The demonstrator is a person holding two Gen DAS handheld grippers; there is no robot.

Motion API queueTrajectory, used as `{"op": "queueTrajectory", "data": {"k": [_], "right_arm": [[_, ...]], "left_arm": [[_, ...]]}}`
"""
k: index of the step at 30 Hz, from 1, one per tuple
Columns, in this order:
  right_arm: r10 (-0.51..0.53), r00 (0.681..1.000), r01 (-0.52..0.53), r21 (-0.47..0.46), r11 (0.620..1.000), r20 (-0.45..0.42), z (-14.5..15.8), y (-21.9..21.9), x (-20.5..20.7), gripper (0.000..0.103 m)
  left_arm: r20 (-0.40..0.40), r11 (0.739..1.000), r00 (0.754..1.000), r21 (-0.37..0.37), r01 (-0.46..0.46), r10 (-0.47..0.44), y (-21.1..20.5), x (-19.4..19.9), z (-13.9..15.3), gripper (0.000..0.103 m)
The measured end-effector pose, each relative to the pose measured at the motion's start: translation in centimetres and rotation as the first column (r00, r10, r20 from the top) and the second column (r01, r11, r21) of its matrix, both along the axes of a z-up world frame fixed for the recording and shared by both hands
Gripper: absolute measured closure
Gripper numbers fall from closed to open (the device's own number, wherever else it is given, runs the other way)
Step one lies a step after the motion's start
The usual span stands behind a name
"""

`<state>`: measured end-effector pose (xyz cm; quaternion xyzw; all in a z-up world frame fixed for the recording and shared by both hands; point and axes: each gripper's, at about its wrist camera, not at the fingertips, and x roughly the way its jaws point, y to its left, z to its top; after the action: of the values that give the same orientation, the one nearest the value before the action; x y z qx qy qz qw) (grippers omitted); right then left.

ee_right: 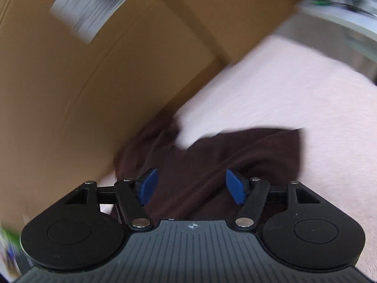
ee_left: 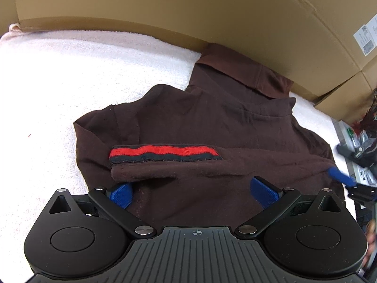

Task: Fold clothes

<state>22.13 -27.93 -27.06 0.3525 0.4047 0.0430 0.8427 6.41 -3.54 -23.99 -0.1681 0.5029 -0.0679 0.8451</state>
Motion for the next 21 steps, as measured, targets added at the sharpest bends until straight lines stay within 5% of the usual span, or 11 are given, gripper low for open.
{"op": "queueTrajectory", "data": {"k": [2,6,10,12,17,21], "right_arm": [[0.031,0.998,-0.033,-0.033,0.999,-0.060,-0.8,0.8,0.7,0.036],[-0.074,0.996,0.074,0.000,0.997,-0.055,-1.2,-1.8,1.6,0.053],[-0.233,0.971,0.227,-0.087,0.970,-0.059,-0.9,-5.2,2.4,0.048],[-0.267,0.962,0.267,0.007,0.964,-0.056,-0.6,-6.6,1.8,0.042],[-0.108,0.994,0.108,0.004,0.994,0.009,1.6,-4.6,-0.4,0.032],[0.035,0.999,-0.037,-0.062,0.997,-0.036,1.4,-1.9,-2.9,0.031]], "left_arm": [[-0.004,1.000,1.000,-0.006,0.004,-0.004,0.1,0.1,0.0,0.000],[-0.007,1.000,1.000,-0.028,0.008,-0.008,0.5,0.2,0.0,0.000],[-0.009,0.999,1.000,-0.035,0.008,-0.008,0.7,0.2,0.0,0.000],[-0.009,0.999,1.000,-0.037,0.006,-0.006,0.7,0.2,0.0,0.000],[-0.009,0.999,1.000,-0.041,0.001,-0.001,0.8,0.2,0.0,0.000],[-0.008,0.999,1.000,-0.051,0.002,-0.002,0.9,0.2,0.0,0.000]]}}
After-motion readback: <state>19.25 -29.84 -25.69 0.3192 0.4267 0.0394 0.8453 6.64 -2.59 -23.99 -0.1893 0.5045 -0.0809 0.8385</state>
